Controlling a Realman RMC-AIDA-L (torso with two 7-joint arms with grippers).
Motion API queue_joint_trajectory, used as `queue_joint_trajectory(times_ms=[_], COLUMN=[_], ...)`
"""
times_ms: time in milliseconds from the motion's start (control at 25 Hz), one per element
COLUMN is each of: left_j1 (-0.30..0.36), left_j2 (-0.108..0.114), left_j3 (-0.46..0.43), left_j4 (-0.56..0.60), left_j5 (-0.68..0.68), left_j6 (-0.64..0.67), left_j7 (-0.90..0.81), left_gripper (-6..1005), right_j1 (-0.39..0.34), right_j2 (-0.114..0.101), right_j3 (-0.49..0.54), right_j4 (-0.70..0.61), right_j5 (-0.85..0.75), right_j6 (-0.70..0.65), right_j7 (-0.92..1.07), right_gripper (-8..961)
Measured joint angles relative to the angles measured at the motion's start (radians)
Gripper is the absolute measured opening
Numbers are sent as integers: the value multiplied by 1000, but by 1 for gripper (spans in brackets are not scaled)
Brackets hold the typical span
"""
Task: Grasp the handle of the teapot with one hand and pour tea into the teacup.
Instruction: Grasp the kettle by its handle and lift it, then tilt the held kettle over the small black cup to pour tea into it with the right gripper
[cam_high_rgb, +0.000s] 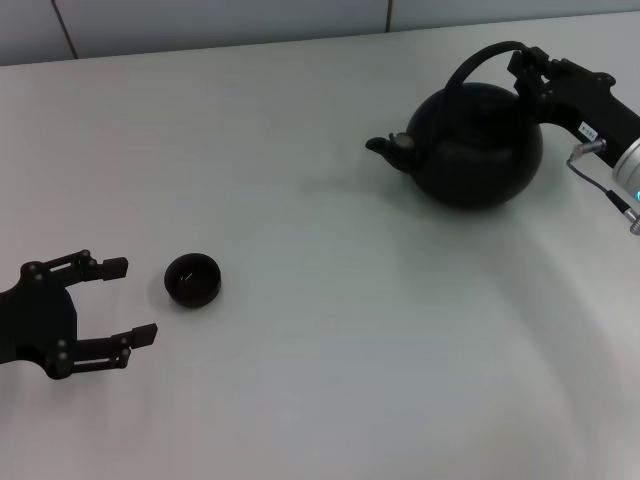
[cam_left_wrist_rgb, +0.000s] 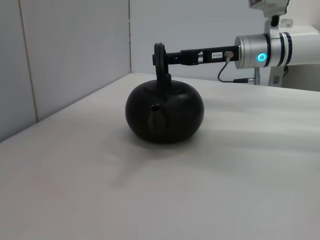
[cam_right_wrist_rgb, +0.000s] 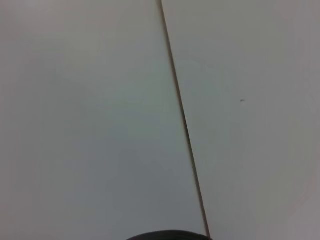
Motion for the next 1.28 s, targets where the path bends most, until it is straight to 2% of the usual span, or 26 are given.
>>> queue_joint_trajectory(times_ms=[240, 640, 880, 1280], left_j1=[0, 6, 12, 14], left_j2=[-1, -2, -2, -2], left_j3=[0, 0, 0, 0], left_j4=[0, 0, -2, -1], left_j5=[4, 6, 8, 8], left_j6=[-9, -25, -25, -25], left_j7=[0, -1, 5, 9], left_gripper=[847, 847, 847, 847], right_j1=[8, 47, 90, 146], right_j2=[0, -2, -2, 0], right_j3=[-2, -10, -103, -207], right_j4=[-5, -12, -12, -24], right_j5=[-5, -9, -11, -11], right_j6=[-17, -146, -174, -180], right_j7=[0, -70, -157, -189], right_gripper=[192, 192, 191, 191])
